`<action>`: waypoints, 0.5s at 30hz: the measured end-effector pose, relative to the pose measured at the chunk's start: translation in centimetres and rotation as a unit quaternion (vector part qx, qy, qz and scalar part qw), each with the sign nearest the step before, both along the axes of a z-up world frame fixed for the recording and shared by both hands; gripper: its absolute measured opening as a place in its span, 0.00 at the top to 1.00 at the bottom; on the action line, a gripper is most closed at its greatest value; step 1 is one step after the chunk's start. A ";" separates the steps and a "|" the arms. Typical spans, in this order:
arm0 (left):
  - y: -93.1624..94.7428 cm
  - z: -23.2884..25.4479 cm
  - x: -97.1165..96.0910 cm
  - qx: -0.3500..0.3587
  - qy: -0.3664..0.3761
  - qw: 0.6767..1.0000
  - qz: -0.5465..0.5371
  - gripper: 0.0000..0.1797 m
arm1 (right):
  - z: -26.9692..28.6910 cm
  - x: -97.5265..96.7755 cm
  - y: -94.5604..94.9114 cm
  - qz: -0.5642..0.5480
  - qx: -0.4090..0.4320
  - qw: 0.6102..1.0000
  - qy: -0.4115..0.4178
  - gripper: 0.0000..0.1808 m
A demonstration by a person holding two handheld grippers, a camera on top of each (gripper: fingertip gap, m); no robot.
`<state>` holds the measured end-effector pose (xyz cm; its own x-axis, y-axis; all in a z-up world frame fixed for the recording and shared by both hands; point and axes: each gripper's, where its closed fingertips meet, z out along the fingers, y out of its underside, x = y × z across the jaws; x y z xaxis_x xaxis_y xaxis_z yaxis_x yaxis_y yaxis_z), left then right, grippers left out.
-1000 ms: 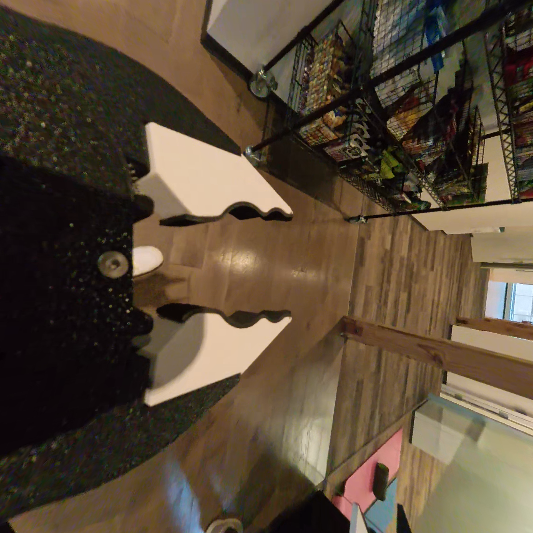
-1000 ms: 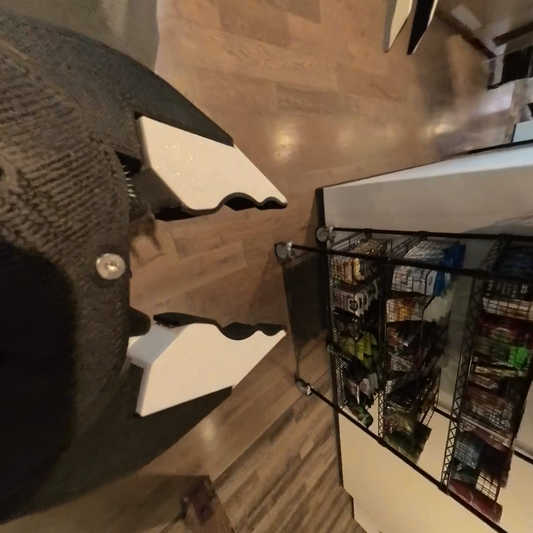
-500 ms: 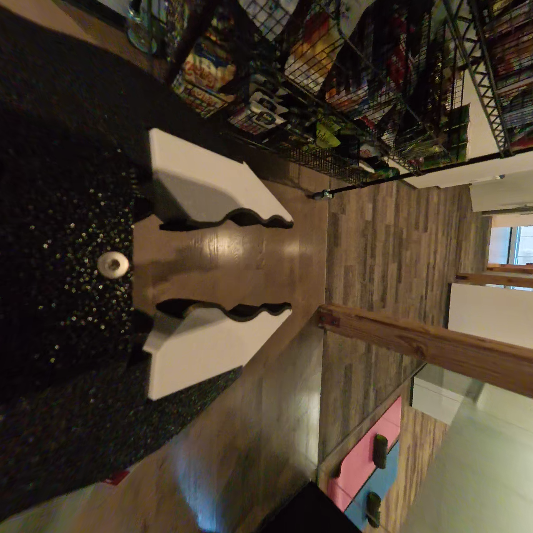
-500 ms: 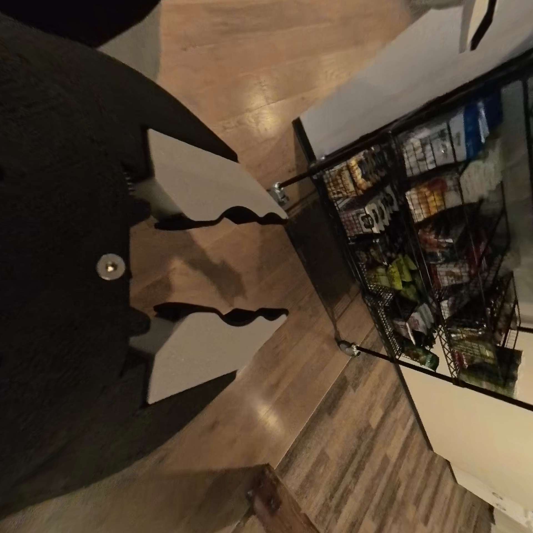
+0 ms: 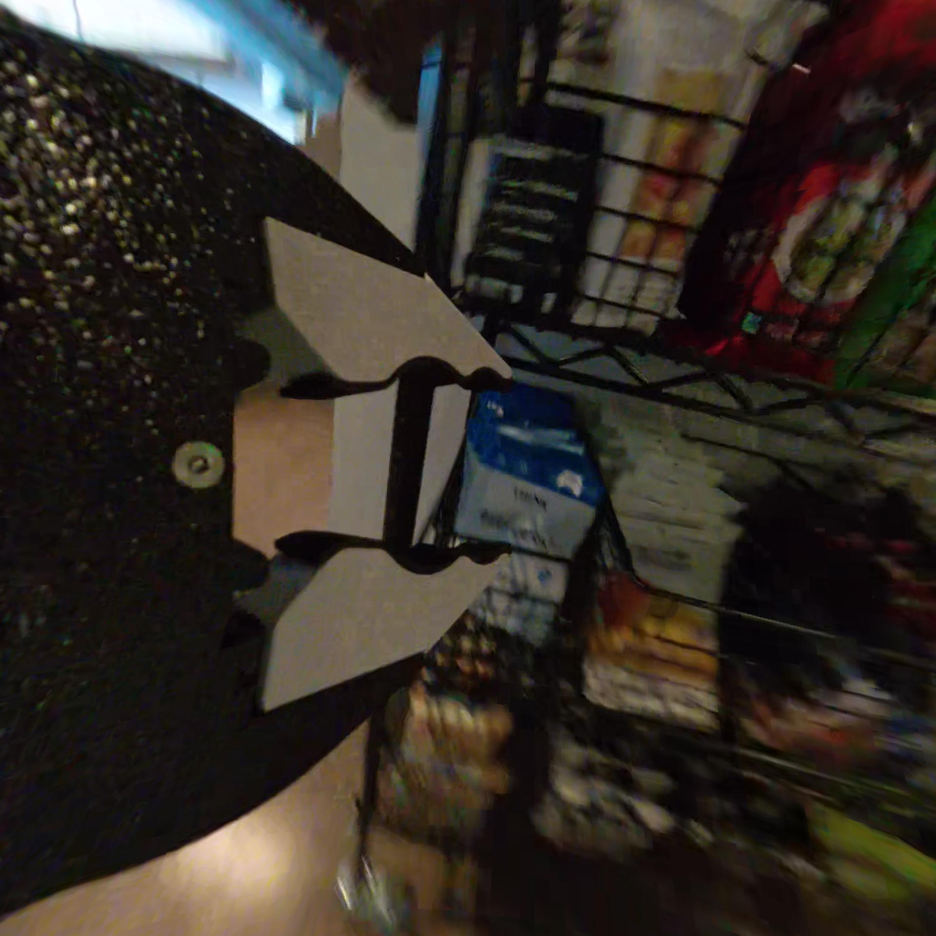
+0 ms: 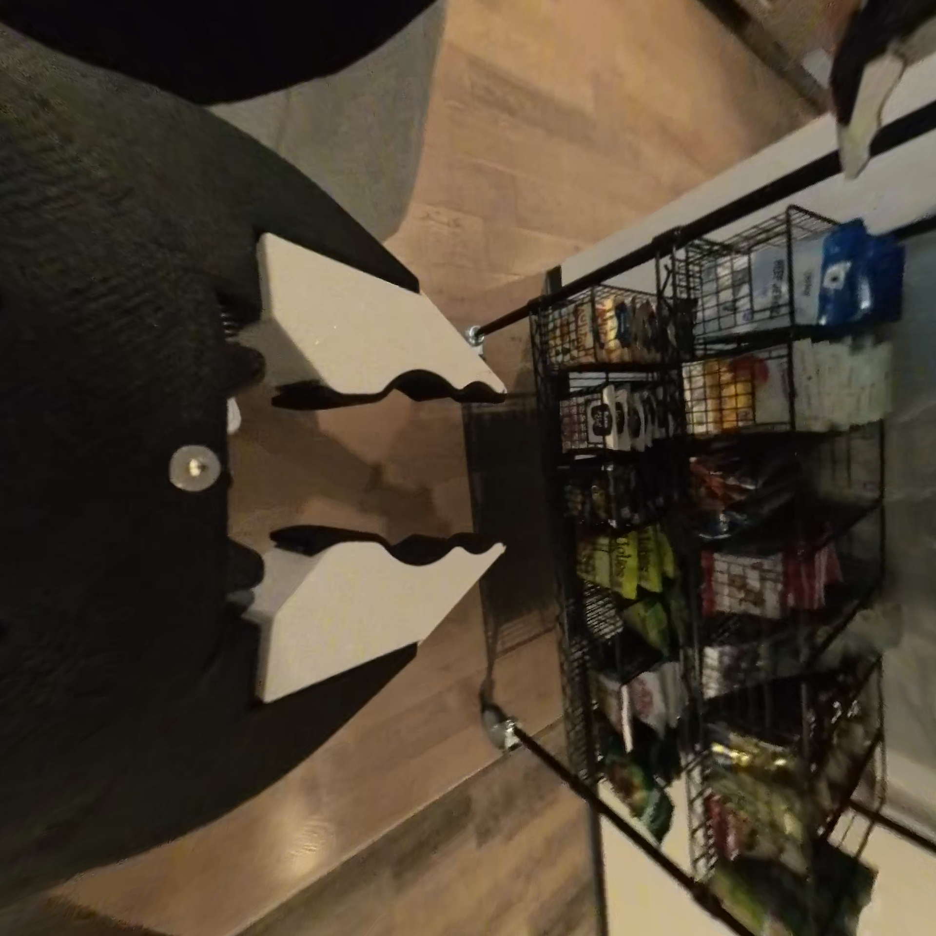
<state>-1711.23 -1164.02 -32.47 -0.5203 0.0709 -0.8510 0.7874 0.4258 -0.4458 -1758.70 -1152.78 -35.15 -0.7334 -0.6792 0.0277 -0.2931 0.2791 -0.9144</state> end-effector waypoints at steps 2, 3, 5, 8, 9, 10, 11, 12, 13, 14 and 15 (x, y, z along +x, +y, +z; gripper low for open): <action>-3.2 -1.3 1.6 0.051 -0.133 0.990 -0.003 0.67 | 0.5 -0.3 -3.3 0.035 -0.009 0.999 0.013 0.72; -4.7 -1.9 2.1 0.077 -0.193 0.978 -0.010 0.67 | 0.8 -0.4 -4.7 0.050 -0.012 0.999 0.016 0.72; -7.3 -3.1 3.1 0.123 -0.269 0.955 -0.013 0.68 | 0.8 -0.3 -7.2 0.083 -0.015 0.996 0.023 0.72; -10.2 -5.5 4.9 0.167 -0.276 0.947 0.011 0.67 | -0.4 -0.8 -10.7 0.096 -0.006 0.995 0.035 0.71; -10.9 -6.2 5.7 0.175 -0.276 0.944 0.030 0.67 | -0.9 -1.0 -11.9 0.092 -0.003 0.995 0.036 0.71; -11.5 -6.7 6.6 0.175 -0.273 0.945 0.047 0.68 | -1.2 -1.2 -13.0 0.087 0.000 0.996 0.035 0.71; -12.1 -7.3 7.4 0.170 -0.259 0.949 0.065 0.68 | -1.6 -1.3 -13.9 0.083 0.004 0.996 0.032 0.71; -12.6 -7.9 8.3 0.163 -0.235 0.954 0.088 0.69 | -1.8 -1.4 -14.8 0.077 0.009 0.997 0.030 0.71; -13.1 -8.2 9.2 0.147 -0.207 0.960 0.115 0.71 | -2.0 -1.5 -15.7 0.071 0.015 0.997 0.031 0.71; -13.5 -8.4 10.0 0.131 -0.178 0.965 0.139 0.72 | -2.3 -1.6 -16.5 0.067 0.021 0.997 0.033 0.71; -14.0 -8.5 10.5 0.120 -0.151 0.969 0.154 0.70 | -2.5 -1.6 -17.2 0.065 0.027 0.997 0.038 0.71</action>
<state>-1700.70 -1178.05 -41.00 -0.2776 0.1665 -0.9461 0.6863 0.7236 -0.0740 -1760.35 -1170.02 -37.63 -0.6361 -0.7706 0.0398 -0.3971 0.2826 -0.8732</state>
